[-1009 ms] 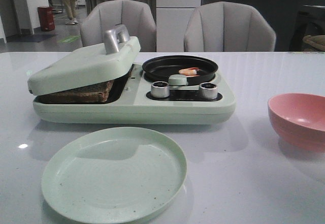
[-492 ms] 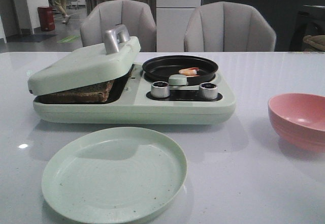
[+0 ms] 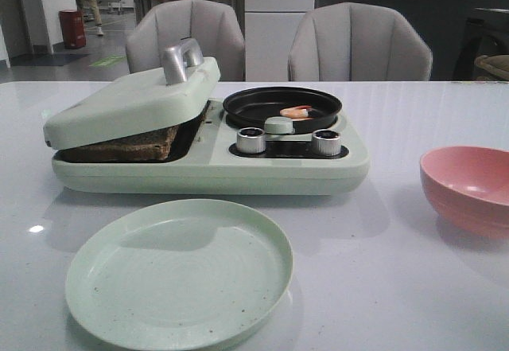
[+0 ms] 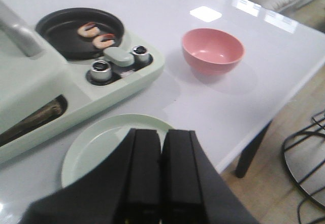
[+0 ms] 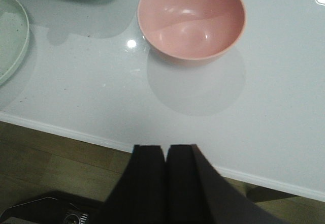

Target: Make breakfast with bread and shrimp

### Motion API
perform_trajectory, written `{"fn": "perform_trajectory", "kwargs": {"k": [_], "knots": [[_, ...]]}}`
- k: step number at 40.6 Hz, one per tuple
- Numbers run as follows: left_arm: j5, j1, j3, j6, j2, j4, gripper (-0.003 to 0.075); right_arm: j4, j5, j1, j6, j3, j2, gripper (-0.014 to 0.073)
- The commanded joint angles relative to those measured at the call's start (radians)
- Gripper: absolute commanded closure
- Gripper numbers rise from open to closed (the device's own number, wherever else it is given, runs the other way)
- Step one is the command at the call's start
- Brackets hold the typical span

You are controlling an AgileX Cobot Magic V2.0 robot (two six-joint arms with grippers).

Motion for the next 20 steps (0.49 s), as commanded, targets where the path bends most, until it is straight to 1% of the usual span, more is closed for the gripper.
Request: {"fn": "perform_trajectory", "kwargs": {"k": [1,3,7,8,9,10,13,20], "knots": [[-0.051,0.098,-0.029,-0.054,0.007,0.073,0.0618,-0.015,-0.07,-0.001,0.002,-0.026,0.003,0.0559],[-0.021,0.149,-0.029,-0.094,0.01,0.144,0.0618,-0.015,-0.07,-0.001,0.002,-0.026,0.003,0.0559],[0.04,0.295,-0.029,-0.199,0.01,0.309,0.0619,-0.015,-0.07,-0.001,0.002,-0.026,0.003,0.0559],[0.049,0.335,-0.029,-0.215,0.01,0.328,0.0619,-0.015,-0.07,-0.001,0.002,-0.026,0.003,0.0559],[0.056,0.355,-0.029,-0.218,0.01,0.341,0.0619,-0.015,-0.07,-0.001,0.002,-0.026,0.003,0.0559],[0.06,0.401,-0.029,-0.218,0.01,0.348,0.0619,-0.015,-0.07,-0.001,0.002,-0.026,0.003,0.0559],[0.06,0.489,-0.029,-0.218,0.01,0.348,0.0619,-0.015,-0.07,-0.001,0.002,-0.026,0.003,0.0559],[0.06,0.623,-0.029,-0.218,0.01,0.348,0.0619,-0.015,-0.07,-0.001,0.002,-0.026,0.003,0.0559]]}}
